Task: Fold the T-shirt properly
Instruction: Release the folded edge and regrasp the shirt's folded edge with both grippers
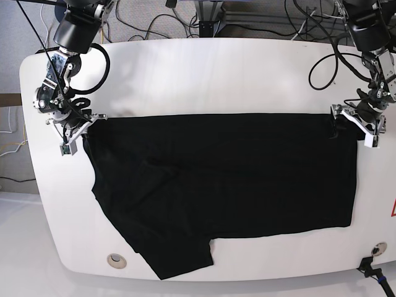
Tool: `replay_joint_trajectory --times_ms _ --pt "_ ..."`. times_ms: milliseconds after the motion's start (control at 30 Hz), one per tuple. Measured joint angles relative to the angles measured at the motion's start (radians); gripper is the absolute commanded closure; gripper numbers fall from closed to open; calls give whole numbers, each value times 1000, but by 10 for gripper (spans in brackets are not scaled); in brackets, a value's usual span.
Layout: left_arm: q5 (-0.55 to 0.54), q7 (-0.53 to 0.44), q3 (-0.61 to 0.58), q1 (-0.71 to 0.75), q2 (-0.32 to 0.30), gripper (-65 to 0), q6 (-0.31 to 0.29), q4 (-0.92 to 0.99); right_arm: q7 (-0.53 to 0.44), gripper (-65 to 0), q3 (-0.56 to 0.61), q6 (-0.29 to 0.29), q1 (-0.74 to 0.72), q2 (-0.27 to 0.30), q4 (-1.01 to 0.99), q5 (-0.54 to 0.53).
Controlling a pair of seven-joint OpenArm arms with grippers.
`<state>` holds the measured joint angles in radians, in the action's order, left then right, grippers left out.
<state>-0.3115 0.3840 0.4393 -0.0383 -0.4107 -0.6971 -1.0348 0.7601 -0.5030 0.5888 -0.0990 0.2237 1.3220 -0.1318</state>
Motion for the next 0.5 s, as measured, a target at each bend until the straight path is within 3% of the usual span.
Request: replay_joint_trajectory --times_ms 167,200,400,467,500 --pt "75 -21 1 -4 -1 -650 0 10 0 0 0 0 0 0 0 0" --pt "80 -25 1 -4 0 -617 0 10 0 0 0 0 0 0 0 0" --pt "87 -34 5 6 0 -135 4 10 0 0 0 0 0 0 0 0" --pt "87 -33 6 8 0 -33 4 10 0 0 0 0 0 0 0 0" --pt "85 -32 5 8 2 -12 0 10 0 0 0 0 0 0 0 0"
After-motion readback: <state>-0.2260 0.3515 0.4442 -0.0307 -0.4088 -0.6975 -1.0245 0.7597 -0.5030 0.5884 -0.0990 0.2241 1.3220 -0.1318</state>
